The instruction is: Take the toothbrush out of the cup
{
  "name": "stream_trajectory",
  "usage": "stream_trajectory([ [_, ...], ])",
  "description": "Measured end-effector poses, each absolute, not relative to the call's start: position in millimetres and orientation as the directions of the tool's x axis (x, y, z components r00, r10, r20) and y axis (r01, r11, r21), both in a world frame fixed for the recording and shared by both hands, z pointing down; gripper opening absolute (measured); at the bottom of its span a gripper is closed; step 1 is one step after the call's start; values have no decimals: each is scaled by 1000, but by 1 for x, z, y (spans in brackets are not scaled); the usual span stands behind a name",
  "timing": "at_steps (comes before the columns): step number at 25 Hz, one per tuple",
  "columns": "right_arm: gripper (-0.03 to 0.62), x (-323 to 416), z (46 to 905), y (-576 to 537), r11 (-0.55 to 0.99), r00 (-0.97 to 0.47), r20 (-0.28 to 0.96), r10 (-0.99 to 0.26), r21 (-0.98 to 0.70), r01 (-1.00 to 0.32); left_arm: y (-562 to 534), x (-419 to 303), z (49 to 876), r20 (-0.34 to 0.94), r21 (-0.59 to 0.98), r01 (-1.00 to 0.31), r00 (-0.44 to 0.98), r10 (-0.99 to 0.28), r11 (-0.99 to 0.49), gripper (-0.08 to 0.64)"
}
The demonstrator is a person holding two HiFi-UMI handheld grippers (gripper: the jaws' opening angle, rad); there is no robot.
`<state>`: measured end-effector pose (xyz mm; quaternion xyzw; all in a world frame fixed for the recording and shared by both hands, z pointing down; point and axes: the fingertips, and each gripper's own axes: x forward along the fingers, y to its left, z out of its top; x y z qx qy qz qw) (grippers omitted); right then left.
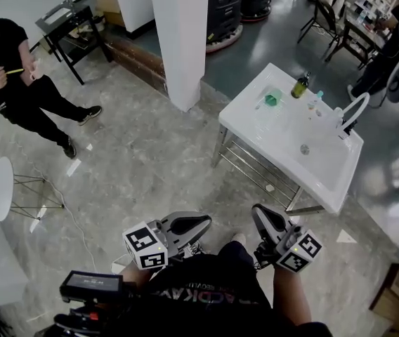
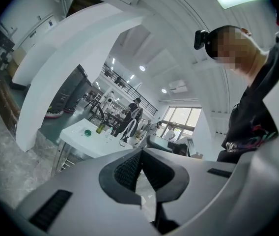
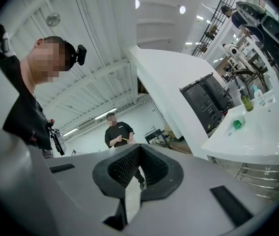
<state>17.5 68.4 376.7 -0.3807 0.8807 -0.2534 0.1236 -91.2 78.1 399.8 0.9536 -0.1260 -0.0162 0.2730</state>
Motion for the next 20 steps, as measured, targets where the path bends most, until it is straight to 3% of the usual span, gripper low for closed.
stream_trajectory([
  [20, 10, 82, 379, -50, 640, -732, -29, -681, -510, -575, 1, -63, 385, 37, 475, -384, 908, -418, -792, 8],
])
